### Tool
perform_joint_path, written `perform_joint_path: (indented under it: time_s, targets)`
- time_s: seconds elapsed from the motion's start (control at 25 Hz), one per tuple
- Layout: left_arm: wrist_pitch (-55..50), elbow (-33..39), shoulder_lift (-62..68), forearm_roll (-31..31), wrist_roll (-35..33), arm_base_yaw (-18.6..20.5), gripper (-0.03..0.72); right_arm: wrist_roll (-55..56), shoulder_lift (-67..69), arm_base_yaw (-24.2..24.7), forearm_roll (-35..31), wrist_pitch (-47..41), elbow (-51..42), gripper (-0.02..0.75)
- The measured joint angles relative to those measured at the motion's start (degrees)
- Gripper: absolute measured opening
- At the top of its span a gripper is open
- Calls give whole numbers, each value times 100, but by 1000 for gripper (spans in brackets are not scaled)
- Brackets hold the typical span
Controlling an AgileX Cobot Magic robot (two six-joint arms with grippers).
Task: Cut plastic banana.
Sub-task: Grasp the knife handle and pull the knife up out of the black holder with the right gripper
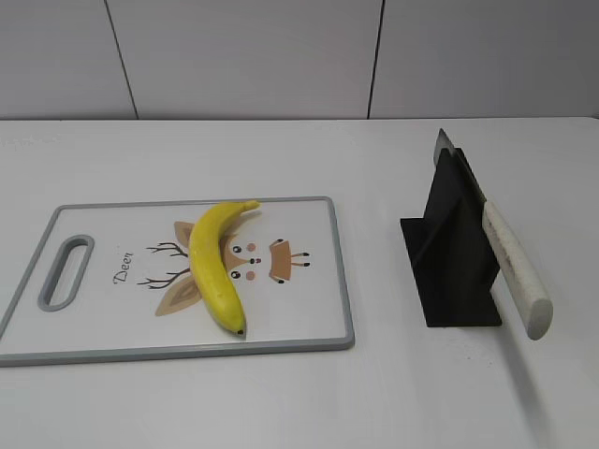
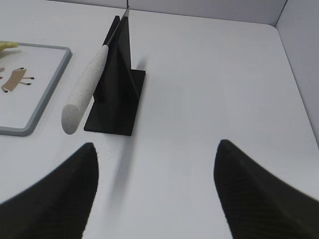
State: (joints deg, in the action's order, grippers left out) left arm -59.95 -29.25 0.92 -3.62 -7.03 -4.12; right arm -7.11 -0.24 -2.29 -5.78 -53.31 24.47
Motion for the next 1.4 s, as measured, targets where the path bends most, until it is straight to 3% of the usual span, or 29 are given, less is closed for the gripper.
perform_joint_path:
  time_s: [0.2,0.72,1.0,1.4]
  targets:
    - [0,0,0,0,0,0,653,-4,443,0,12,6,238,570]
    - [44,-313,338,-97,0,0,628,58,2862,-87,-159,-332,1900,570]
    - [108,-916,1249,-91,0,0,595,401,4074,-663,-165,-622,2582,570]
    - [253,-932,1315,-48,0,0,577,711,6424,-1652,-185,-1060,3505,570]
